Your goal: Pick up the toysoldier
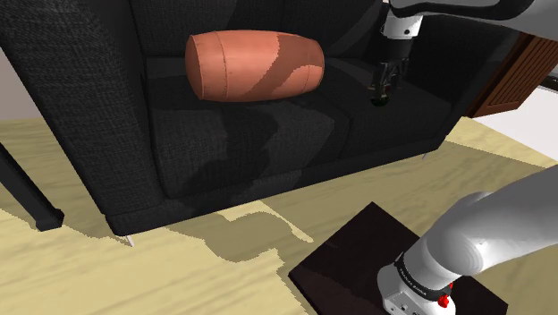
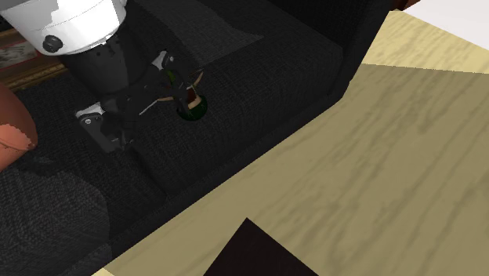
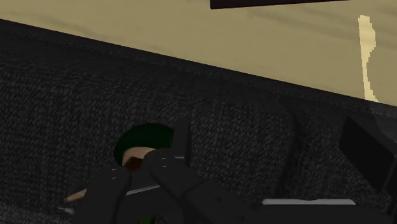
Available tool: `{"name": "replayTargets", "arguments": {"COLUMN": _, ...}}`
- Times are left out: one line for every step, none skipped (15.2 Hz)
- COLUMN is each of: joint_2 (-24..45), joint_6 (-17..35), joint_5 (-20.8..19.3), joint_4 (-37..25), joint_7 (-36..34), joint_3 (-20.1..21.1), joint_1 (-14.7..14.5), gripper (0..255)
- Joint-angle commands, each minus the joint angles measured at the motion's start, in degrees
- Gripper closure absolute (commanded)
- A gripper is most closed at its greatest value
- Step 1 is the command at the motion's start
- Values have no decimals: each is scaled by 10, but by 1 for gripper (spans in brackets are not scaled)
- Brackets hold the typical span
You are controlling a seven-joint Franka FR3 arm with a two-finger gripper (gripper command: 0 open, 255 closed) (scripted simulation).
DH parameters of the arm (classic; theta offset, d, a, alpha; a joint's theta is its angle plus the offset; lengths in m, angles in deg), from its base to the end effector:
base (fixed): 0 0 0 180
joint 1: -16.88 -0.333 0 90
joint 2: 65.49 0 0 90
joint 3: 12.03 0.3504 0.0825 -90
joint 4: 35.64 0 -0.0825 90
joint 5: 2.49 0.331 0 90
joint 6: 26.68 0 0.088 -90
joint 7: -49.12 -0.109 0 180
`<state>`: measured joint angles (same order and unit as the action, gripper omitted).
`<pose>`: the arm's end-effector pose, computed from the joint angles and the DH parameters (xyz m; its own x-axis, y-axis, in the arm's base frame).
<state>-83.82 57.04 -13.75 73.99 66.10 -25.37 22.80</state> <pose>0.3421 -0.1634 0.6436 0.9849 -0.0372 -0.1690 -0.0243 -0.9967 0.0775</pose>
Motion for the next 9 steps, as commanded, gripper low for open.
{"name": "replayTargets", "arguments": {"joint_2": 34, "joint_6": -13, "joint_5": 1, "joint_4": -48, "joint_7": 15, "joint_3": -15, "joint_1": 8, "gripper": 0}}
{"name": "replayTargets", "arguments": {"joint_2": 54, "joint_6": -18, "joint_5": 3, "joint_4": -73, "joint_7": 23, "joint_3": -23, "joint_1": 12, "gripper": 0}}
{"name": "replayTargets", "arguments": {"joint_2": 74, "joint_6": -24, "joint_5": 6, "joint_4": -99, "joint_7": 31, "joint_3": -31, "joint_1": 16, "gripper": 0}}
{"name": "replayTargets", "arguments": {"joint_2": 94, "joint_6": -30, "joint_5": 9, "joint_4": -126, "joint_7": 40, "joint_3": -40, "joint_1": 20, "gripper": 0}}
{"name": "replayTargets", "arguments": {"joint_2": 115, "joint_6": -37, "joint_5": 13, "joint_4": -154, "joint_7": 49, "joint_3": -48, "joint_1": 25, "gripper": 0}}
{"name": "replayTargets", "arguments": {"joint_2": 137, "joint_6": -45, "joint_5": 18, "joint_4": -184, "joint_7": 58, "joint_3": -56, "joint_1": 31, "gripper": 0}}
{"name": "replayTargets", "arguments": {"joint_2": 143, "joint_6": -47, "joint_5": 19, "joint_4": -191, "joint_7": 61, "joint_3": -58, "joint_1": 33, "gripper": 0}}
{"name": "replayTargets", "arguments": {"joint_2": 140, "joint_6": -39, "joint_5": 18, "joint_4": -181, "joint_7": 59, "joint_3": -57, "joint_1": 33, "gripper": 0}}
{"name": "replayTargets", "arguments": {"joint_2": 137, "joint_6": -31, "joint_5": 18, "joint_4": -170, "joint_7": 57, "joint_3": -57, "joint_1": 33, "gripper": 0}}
